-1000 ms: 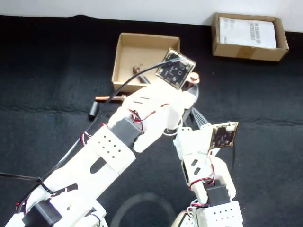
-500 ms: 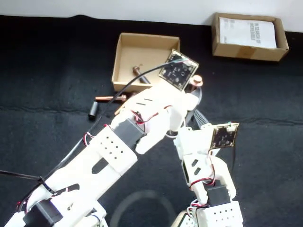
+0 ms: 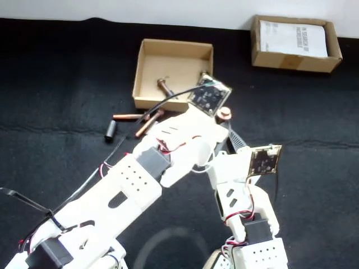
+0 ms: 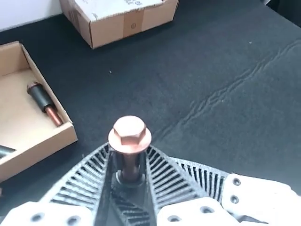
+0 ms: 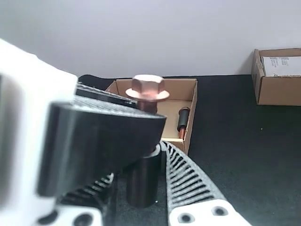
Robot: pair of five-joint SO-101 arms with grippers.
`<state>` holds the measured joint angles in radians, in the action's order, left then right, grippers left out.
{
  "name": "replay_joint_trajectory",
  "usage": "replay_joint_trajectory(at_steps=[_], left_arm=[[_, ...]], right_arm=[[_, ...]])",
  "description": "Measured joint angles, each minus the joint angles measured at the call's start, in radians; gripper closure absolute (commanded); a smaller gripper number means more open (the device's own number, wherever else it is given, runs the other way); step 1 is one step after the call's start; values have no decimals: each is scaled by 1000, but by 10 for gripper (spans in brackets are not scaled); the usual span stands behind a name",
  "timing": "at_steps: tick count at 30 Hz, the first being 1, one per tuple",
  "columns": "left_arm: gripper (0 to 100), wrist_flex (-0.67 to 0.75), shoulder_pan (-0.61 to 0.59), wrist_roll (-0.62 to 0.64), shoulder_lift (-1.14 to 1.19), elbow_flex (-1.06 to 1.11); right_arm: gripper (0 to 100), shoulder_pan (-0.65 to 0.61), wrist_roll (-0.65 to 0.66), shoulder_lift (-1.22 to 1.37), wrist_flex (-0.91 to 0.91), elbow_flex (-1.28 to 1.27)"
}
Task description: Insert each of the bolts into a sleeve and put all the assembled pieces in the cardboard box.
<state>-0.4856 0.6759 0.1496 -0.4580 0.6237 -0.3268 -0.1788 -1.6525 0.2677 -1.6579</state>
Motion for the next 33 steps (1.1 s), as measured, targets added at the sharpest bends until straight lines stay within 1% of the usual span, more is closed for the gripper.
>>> replay_joint_trajectory(at_steps=[2, 4, 6, 7, 13, 16, 19, 22, 27, 33], left_arm=[[903, -17, 0, 0, 0, 3], [804, -54, -6, 0, 0, 0], [729, -124, -8, 0, -3, -21], [707, -163, -8, 0, -6, -35], [700, -423, -18, 0, -9, -153], [716, -535, -17, 0, -8, -222], [773, -620, -17, 0, -6, -284], [862, -669, -15, 0, -52, -318], [993, -684, -11, -5, -222, -333], [988, -730, -12, -5, -393, -333]], right_arm=[[992, 0, 0, 0, 0, 0], [992, 0, 0, 0, 0, 0], [992, 0, 2, 0, 2, 0], [992, 0, 2, 2, 2, 0], [992, 0, 2, 2, 2, 0], [992, -2, 5, 0, 2, 0], [992, -5, 14, -3, 0, 0], [992, 0, 14, 0, 0, 0], [992, 2, 14, 0, 0, 0], [992, 0, 14, 0, 0, 0]])
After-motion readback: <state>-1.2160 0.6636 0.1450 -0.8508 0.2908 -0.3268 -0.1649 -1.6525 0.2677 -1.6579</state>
